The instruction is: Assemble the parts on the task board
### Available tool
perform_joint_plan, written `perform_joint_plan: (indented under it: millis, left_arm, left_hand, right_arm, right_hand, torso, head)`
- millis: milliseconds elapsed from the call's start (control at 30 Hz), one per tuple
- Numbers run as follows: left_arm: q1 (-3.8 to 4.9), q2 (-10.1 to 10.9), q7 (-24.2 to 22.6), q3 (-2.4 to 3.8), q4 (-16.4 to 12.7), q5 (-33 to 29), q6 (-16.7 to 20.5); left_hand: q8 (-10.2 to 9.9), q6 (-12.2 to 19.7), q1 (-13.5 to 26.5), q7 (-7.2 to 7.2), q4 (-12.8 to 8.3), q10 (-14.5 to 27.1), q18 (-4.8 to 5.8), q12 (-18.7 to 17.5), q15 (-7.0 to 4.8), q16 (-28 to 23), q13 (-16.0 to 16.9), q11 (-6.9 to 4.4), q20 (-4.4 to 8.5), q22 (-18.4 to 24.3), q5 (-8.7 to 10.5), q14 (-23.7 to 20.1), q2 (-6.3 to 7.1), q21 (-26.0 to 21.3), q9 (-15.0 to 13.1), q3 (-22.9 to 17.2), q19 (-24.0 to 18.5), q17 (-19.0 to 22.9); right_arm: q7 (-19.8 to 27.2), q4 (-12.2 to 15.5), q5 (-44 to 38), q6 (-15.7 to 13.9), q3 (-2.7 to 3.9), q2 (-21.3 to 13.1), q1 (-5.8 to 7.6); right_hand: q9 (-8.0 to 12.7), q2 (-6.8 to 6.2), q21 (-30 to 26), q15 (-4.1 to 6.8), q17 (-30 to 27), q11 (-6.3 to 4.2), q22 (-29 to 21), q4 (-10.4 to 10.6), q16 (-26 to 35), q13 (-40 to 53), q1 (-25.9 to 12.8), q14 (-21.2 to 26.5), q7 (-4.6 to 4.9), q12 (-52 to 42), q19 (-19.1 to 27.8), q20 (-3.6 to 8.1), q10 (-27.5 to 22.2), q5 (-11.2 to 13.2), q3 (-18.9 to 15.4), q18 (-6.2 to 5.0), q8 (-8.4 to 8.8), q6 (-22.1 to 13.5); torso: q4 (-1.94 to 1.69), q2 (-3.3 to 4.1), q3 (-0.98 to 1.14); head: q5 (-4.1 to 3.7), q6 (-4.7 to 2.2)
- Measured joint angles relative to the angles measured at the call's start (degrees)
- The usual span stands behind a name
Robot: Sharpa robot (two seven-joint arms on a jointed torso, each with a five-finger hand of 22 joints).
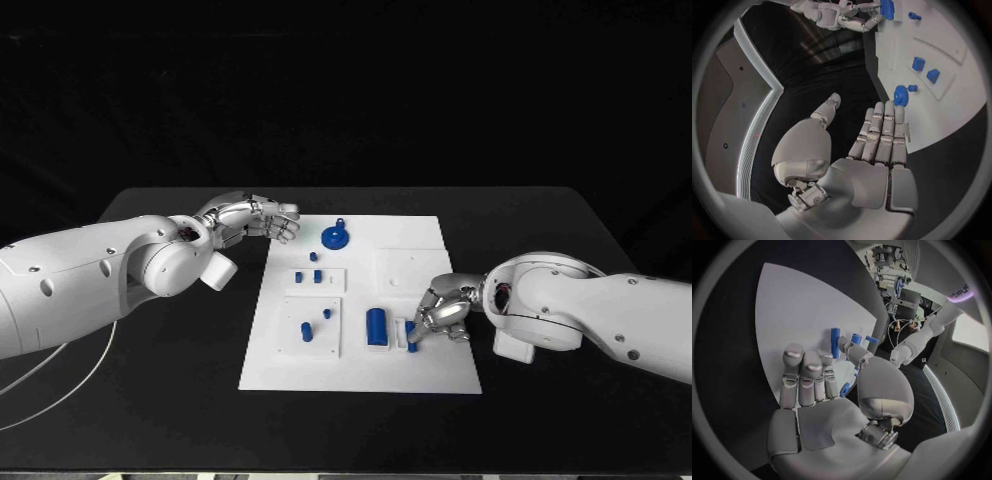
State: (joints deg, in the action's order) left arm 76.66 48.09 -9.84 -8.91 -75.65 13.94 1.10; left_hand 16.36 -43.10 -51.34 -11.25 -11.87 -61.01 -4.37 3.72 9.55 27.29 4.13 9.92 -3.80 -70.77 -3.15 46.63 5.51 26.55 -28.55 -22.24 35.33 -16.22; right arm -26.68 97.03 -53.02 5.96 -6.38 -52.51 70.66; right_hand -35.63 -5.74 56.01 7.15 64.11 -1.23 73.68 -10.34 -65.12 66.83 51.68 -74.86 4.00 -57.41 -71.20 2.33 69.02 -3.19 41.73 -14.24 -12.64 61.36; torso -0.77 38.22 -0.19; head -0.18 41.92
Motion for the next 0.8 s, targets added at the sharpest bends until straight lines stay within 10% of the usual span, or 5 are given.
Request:
perform_joint_plan:
  millis: [800]
  left_arm:
    - [0.00, 0.04, 0.55, -0.01, 0.01, 0.20, -0.19]
  left_hand:
    - [0.23, 0.00, 0.00, 0.00, 0.00, 0.00, 0.47, 0.00, 0.00, 0.00, 0.00, 0.00, 0.00, -0.04, 0.00, 0.00, 0.00, 0.01, 0.05, 0.00, 0.00, -0.03]
  right_arm:
    - [-0.40, -0.27, 3.37, -1.18, -0.16, -0.08, -0.14]
  right_hand:
    - [0.04, -0.66, 0.00, -0.01, -0.01, 0.00, -0.02, -0.43, 0.00, -0.11, -0.80, -0.01, 0.00, 0.01, -0.14, 0.12, 0.00, 0.31, -0.72, 0.01, -0.44, -0.01]
  torso:
    - [0.02, 0.01, 0.04]
  head:
    - [0.42, 0.09]
